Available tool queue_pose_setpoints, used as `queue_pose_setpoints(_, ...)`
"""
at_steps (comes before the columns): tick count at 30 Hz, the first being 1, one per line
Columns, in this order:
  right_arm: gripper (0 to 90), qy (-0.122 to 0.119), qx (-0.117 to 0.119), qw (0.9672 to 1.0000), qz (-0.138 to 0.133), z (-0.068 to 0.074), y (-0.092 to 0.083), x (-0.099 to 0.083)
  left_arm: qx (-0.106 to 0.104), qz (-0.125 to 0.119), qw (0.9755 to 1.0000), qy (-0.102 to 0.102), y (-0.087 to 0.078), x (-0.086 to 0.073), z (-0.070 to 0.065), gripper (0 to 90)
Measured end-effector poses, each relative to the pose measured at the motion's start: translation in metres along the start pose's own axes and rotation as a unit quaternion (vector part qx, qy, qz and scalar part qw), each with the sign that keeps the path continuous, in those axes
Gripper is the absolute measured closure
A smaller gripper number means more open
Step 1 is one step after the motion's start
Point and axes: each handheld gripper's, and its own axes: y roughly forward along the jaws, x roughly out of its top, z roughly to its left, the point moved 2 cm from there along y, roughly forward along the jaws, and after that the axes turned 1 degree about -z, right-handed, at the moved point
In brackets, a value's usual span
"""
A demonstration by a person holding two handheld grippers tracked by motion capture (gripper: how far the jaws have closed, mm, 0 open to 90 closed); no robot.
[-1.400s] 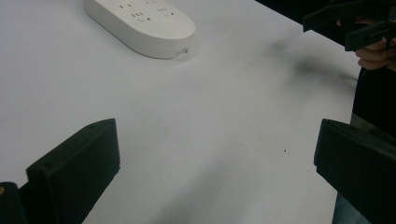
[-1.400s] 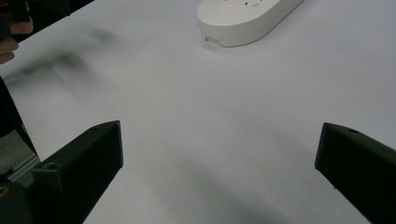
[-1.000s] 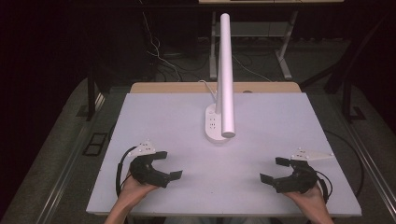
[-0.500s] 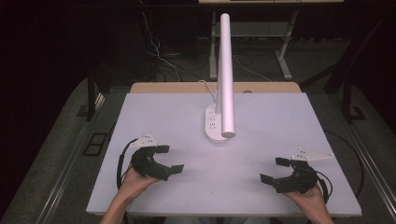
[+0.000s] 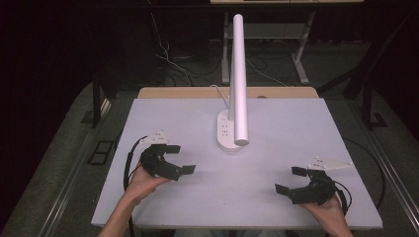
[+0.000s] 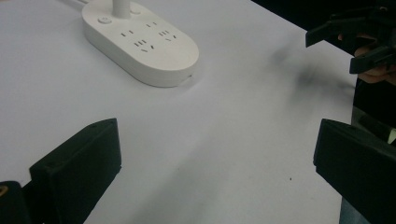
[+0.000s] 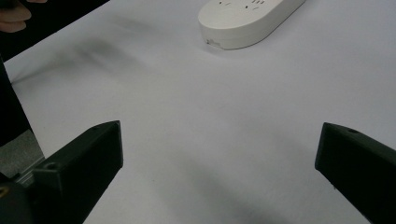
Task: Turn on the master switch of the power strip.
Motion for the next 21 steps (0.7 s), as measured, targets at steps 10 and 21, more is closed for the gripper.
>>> queue_pose_setpoints(10,0.5,-0.005,-0.001,1.0,0.002,0.0,0.0,0.0,0.006,0.012,0.9999,0.008,0.001,0.013,0.007,0.3)
queue_pose_setpoints(21,0.6,-0.005,-0.002,1.0,0.001,0.0,0.0,-0.001,0.005,0.022,0.9996,0.017,0.005,0.035,0.014,0.9)
